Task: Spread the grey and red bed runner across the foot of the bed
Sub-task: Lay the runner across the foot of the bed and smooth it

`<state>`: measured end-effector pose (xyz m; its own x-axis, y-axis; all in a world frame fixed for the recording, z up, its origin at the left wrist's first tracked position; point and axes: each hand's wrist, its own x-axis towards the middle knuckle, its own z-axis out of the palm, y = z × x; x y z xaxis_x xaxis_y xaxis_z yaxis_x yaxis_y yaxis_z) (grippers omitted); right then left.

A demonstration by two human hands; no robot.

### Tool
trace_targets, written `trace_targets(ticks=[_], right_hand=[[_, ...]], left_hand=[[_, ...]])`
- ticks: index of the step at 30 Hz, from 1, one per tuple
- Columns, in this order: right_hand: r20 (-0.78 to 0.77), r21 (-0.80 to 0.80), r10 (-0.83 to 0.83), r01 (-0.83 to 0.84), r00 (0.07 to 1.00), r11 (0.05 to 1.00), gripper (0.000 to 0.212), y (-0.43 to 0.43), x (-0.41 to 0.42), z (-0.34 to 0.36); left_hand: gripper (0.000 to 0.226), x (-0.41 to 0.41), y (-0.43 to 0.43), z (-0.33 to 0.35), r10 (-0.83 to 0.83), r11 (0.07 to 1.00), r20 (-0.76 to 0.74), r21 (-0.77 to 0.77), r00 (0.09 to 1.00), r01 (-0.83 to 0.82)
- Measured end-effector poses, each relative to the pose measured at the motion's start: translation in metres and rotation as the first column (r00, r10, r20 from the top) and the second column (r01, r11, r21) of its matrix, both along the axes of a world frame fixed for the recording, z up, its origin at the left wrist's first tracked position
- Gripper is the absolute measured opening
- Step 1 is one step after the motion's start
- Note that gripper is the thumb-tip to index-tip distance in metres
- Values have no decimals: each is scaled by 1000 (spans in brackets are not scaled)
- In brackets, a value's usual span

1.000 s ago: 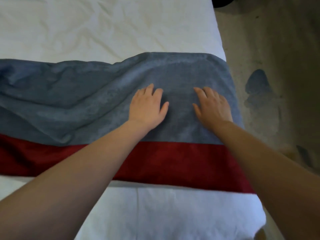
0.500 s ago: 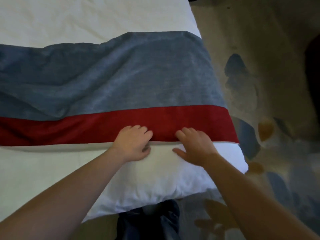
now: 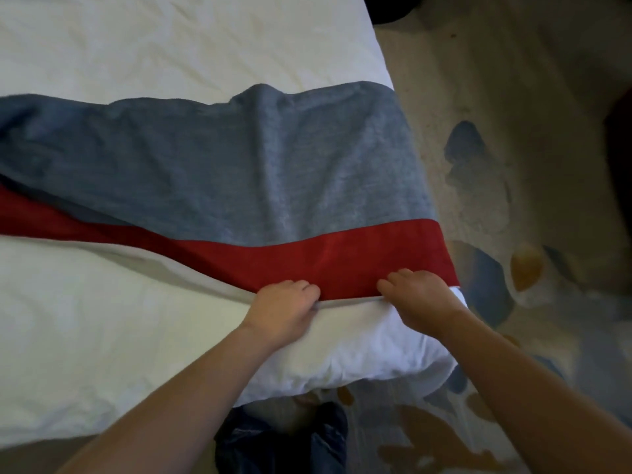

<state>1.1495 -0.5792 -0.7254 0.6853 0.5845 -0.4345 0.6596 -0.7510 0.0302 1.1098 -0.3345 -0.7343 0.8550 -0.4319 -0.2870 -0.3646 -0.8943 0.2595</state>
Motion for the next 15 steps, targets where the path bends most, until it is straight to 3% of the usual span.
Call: trace_targets(ticks=[3, 7, 12, 15], right_hand=[[-11, 25, -48, 48, 999, 999, 24, 12, -1, 3], [-33, 119, -42, 46, 999, 992, 20, 58, -7, 3], [-69, 225, 53, -37, 996, 974, 24, 155, -20, 0], [-74, 288, 10, 12, 997, 958, 30, 219, -27, -5]], left_hand=[[20, 0, 15, 3, -39, 999, 32, -13, 999, 40], [22, -3, 65, 6, -93, 991, 61, 97, 994, 87], [20, -5, 175, 10, 80, 957, 58, 274, 995, -93], [17, -11, 239, 12, 163, 910, 64, 375, 985, -175]])
